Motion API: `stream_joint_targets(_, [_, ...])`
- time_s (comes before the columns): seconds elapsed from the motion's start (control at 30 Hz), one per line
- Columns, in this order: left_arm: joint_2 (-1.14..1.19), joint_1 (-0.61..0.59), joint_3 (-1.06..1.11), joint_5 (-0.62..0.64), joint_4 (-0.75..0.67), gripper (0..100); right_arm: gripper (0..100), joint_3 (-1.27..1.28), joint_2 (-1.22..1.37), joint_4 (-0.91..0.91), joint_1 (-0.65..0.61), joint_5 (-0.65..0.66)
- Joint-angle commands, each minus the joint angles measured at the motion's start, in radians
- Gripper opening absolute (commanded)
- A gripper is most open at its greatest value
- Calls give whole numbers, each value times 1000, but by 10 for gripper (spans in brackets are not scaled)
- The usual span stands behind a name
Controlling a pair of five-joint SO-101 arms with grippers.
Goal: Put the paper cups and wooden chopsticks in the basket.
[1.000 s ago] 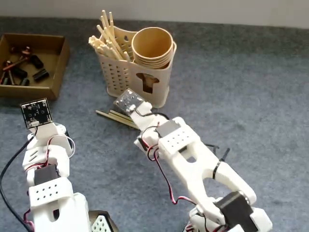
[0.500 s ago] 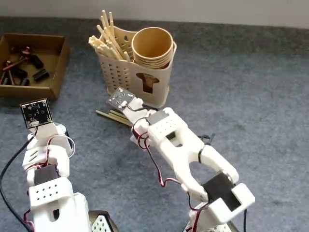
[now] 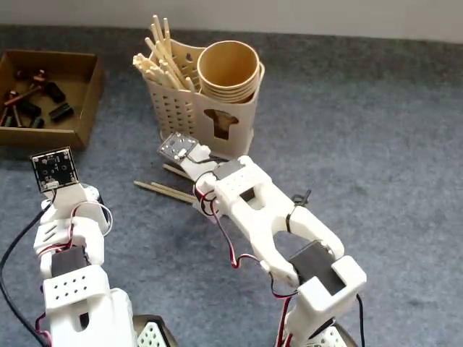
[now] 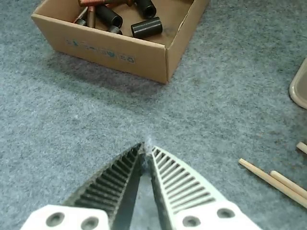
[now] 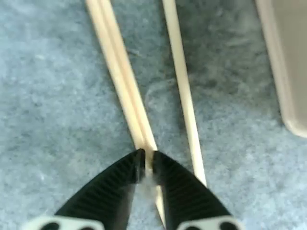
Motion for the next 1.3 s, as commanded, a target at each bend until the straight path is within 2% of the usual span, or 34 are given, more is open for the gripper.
stream_joint_targets(0.0, [-15,12,-4,2,-20,11,6,-21,-5,38,8,9])
stream_joint_targets(0.17, [-15,12,-4,2,-20,11,6,-28,-7,111,8,9])
stream_joint_targets(0.47, [-15,10,-4,2,-20,11,10,-22,-10,117,8,9])
stream_joint_targets(0.6, [-15,10,-4,2,-20,11,75,8,-111,119,8,5])
stream_joint_targets(0.83, [-15,10,-4,2,-20,11,87,203,-278,-24,2,9])
stream_joint_targets(0.97, [-15,10,-4,2,-20,11,88,245,-255,-105,4,9])
stream_joint_targets(1.27, [-15,10,-4,2,-18,11,88,209,-125,-148,5,11])
